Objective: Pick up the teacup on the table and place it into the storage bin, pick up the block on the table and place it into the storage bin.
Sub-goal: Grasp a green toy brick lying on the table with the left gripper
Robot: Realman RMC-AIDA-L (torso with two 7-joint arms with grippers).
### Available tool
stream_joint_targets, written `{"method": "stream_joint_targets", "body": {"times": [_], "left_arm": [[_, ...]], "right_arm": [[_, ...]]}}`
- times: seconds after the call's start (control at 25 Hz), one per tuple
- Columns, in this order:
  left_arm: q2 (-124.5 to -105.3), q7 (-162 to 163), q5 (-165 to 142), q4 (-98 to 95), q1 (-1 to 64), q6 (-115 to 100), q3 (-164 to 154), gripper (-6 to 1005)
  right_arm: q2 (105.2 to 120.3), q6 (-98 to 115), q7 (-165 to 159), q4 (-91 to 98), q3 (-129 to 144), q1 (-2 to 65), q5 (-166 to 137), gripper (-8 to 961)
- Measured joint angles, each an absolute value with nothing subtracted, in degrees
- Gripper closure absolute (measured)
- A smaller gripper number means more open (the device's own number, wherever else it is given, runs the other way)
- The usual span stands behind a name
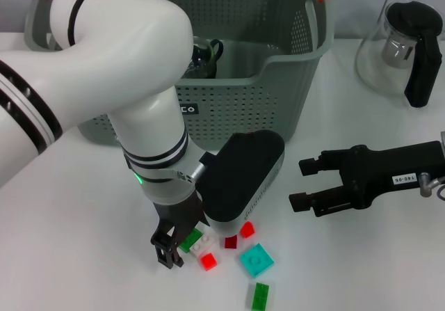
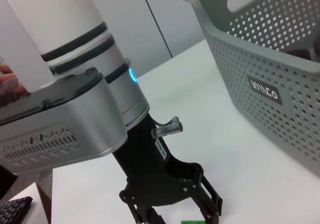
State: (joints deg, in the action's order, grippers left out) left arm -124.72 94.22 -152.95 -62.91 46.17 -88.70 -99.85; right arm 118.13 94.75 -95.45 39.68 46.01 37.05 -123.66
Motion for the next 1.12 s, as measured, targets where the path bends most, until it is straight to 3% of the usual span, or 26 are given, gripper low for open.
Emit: {"method": "stream_joint_targets", "body": {"times": [0.6, 1.12], "left_arm": [[-124.71, 94.2, -152.4, -60.1, 47.3, -87.2, -99.4, 238], [-124.63, 94.2, -152.6, -59.3, 47.5, -86.8, -99.1, 481]], "right_arm": [[118.13, 94.6, -95.4, 39.4, 46.4, 36.9, -123.8, 9], [118.13, 94.6, -95.4, 39.4, 46.4, 37.0, -123.9, 9]]}}
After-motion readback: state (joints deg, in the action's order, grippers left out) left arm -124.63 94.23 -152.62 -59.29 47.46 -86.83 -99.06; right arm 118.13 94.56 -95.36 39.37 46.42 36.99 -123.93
